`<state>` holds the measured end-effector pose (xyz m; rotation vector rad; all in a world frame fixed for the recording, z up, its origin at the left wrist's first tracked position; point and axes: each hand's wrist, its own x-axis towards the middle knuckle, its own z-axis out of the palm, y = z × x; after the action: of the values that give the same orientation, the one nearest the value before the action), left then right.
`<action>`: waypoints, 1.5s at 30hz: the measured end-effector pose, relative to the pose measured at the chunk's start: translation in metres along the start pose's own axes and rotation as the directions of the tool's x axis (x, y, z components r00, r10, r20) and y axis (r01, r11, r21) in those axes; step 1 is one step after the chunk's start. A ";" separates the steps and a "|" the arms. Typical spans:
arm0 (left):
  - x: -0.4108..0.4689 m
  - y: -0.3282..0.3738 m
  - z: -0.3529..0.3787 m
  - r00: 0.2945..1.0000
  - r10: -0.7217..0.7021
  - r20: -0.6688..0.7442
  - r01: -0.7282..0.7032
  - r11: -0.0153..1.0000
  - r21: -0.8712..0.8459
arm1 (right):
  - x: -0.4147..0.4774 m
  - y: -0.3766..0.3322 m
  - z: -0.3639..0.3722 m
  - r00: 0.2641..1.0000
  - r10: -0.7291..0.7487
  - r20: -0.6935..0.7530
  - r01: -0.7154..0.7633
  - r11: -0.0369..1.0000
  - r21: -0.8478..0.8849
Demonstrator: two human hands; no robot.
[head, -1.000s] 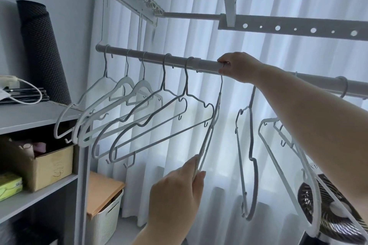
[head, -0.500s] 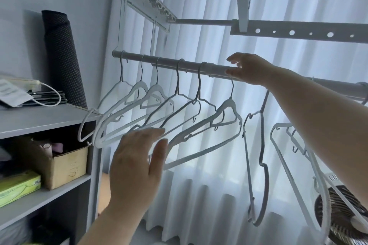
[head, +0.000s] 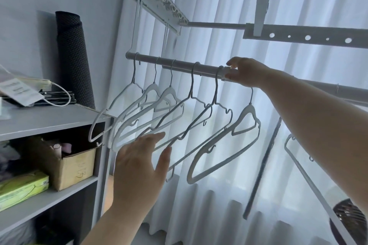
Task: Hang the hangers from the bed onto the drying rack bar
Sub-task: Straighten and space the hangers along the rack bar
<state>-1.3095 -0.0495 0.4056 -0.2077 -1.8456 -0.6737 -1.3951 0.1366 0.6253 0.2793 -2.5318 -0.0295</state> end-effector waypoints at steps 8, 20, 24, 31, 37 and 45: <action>-0.005 -0.002 0.005 0.994 -0.002 0.110 0.001 1.000 0.004 | -0.008 0.013 -0.003 0.996 0.092 0.005 -0.092 0.996 -0.014; -0.014 0.005 0.012 0.986 0.023 0.163 -0.006 0.995 -0.104 | -0.018 0.023 -0.001 0.998 0.049 -0.028 -0.051 0.997 -0.058; -0.017 0.006 0.015 0.982 0.062 0.180 -0.032 0.986 -0.166 | -0.021 0.022 -0.001 0.998 0.051 -0.023 -0.052 0.998 -0.042; -0.021 0.010 0.020 0.978 0.068 0.198 -0.037 0.987 -0.158 | -0.011 0.002 -0.002 0.999 0.009 -0.050 -0.006 0.998 0.059; -0.028 0.012 0.024 0.978 0.081 0.192 -0.039 0.976 -0.214 | 0.002 -0.019 0.006 1.000 0.008 0.007 -0.008 1.000 0.017; -0.028 0.011 0.026 0.983 0.125 0.135 -0.098 0.976 -0.195 | 0.006 -0.019 0.011 1.000 -0.005 -0.024 0.005 1.000 0.009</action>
<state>-1.3154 -0.0212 0.3781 -0.4934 -1.8940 -0.7709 -1.4027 0.1166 0.6182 0.2883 -2.5078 -0.0167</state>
